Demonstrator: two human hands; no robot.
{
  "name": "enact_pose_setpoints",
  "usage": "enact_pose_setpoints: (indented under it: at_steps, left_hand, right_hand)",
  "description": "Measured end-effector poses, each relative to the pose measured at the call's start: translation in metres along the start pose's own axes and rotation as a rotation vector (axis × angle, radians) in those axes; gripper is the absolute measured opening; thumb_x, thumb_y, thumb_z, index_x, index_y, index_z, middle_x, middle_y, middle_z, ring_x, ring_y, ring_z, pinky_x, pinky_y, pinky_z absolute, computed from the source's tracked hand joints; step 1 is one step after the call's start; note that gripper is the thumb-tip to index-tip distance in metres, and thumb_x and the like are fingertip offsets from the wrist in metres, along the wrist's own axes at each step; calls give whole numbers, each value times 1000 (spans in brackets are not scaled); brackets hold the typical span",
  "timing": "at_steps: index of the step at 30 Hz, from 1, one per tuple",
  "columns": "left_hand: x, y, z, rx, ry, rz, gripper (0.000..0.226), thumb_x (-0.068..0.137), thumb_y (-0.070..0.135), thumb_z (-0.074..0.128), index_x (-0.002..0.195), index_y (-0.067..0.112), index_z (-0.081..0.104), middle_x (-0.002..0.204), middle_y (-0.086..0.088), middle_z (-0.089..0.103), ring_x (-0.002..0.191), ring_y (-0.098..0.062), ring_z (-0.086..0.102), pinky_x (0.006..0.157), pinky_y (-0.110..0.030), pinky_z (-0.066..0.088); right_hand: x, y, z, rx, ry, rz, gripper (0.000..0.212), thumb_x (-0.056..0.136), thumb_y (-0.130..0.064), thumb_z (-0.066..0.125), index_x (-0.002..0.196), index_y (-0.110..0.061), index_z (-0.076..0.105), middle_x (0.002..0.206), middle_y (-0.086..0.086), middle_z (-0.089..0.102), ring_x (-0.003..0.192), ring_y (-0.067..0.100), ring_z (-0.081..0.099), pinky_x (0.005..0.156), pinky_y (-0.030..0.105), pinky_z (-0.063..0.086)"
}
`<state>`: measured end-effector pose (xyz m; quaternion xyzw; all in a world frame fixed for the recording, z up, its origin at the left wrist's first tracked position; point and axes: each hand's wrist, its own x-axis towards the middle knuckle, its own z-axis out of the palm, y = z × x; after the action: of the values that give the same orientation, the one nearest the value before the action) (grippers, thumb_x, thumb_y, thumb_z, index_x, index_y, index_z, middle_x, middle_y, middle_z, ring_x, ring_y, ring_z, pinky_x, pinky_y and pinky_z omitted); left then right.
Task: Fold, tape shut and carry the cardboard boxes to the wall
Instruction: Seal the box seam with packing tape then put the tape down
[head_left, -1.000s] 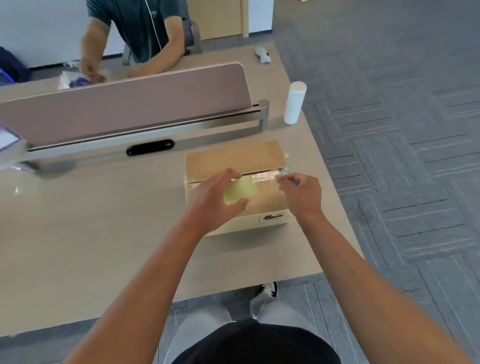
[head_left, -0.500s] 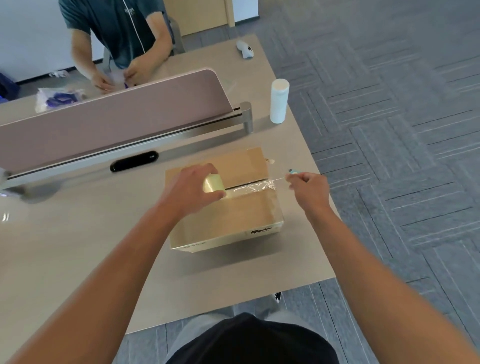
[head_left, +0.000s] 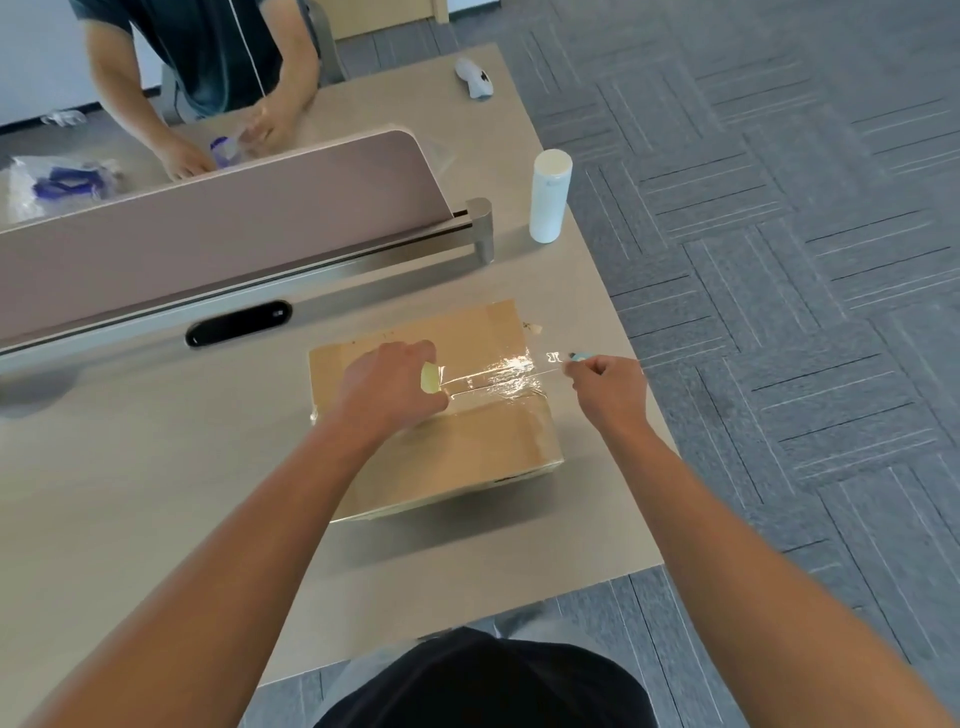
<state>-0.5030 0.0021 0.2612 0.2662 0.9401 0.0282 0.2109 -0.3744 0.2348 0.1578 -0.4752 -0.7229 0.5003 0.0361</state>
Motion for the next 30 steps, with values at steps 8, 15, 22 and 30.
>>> enact_pose_setpoints:
  at_steps: [8,15,22,30]
  left_hand:
    - [6,1,-5,33,-76,-26,54,82,48,73,130,30,60,128,-2,65,115,-27,60,85,-35,46]
    - [8,5,-3,73,-87,-25,53,84,47,71,132,29,58,127,-1,64,116,-26,59,85,-34,44]
    - [1,0,3,59,-37,-6,60,85,63,68,132,26,58,131,1,63,121,-24,58,96,-39,46]
    - [-6,-6,6,29,9,53,66,87,66,65,139,27,57,144,4,57,134,-22,50,107,-40,37]
  right_hand:
    - [3,5,6,-18,-22,5,43,88,-38,72,76,2,70,78,20,71,62,20,56,63,33,44]
    - [-1,11,14,-38,-22,11,52,93,-36,71,52,-15,48,49,-4,41,52,18,40,56,31,33]
    - [-6,16,26,-37,-20,23,41,94,-41,69,66,-11,69,61,5,62,63,19,56,60,32,43]
    - [-14,16,41,19,-7,77,29,93,-38,72,68,-24,74,69,-7,71,69,15,64,57,25,43]
